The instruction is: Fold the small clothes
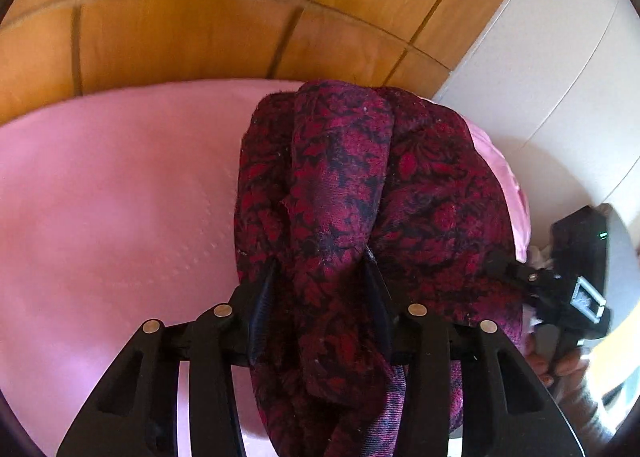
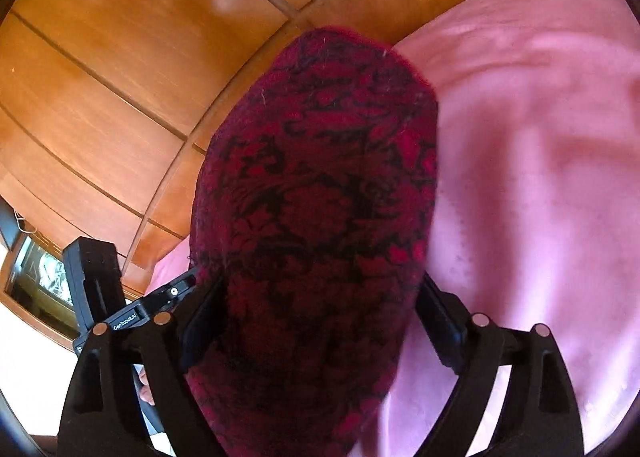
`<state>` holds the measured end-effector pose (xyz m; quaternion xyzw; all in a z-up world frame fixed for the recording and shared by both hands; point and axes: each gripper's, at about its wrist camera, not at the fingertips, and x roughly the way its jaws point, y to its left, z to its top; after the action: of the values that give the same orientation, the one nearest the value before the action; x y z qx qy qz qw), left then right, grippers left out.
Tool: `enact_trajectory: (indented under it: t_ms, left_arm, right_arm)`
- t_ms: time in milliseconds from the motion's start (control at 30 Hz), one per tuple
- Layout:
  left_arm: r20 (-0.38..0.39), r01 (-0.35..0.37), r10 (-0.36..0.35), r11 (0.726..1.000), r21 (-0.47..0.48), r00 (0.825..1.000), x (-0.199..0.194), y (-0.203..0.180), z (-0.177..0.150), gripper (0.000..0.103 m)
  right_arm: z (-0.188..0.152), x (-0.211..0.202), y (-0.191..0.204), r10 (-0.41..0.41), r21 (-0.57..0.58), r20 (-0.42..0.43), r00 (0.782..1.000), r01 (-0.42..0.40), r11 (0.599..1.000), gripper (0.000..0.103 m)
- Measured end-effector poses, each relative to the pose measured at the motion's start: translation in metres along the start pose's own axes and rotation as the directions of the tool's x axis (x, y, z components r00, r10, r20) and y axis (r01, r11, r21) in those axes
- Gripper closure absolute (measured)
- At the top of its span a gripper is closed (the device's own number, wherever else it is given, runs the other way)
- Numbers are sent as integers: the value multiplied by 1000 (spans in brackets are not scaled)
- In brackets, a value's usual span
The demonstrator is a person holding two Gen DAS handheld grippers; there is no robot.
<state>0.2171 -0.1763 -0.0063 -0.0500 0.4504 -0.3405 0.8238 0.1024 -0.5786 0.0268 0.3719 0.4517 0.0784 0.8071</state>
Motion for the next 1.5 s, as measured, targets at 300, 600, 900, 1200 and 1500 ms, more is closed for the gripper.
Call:
enact_trajectory:
  t_ms: [300, 600, 900, 1200, 1500]
  left_arm:
    - [61, -97, 97, 995, -5, 993, -10, -7, -10, 64]
    - [35, -199, 200, 980, -23, 979, -1, 2, -5, 66]
    - [55, -205, 209, 976, -71, 976, -9, 2, -23, 60]
    - [116, -253, 257, 966, -47, 959, -34, -13, -28, 54]
    - [143, -280, 282, 959, -34, 949, -42, -21, -34, 54]
  right_arm:
    - [7, -35, 86, -242, -296, 207, 948, 296, 908, 54]
    - [26, 82, 118, -449, -401, 144, 882, 467, 788, 50]
    - [8, 74, 116, -471, -432, 205, 858, 511, 743, 48]
    - [2, 44, 132, -436, -373, 265, 860, 509, 776, 25]
    - [-30, -6, 153, -408, -378, 299, 863, 500, 779, 31]
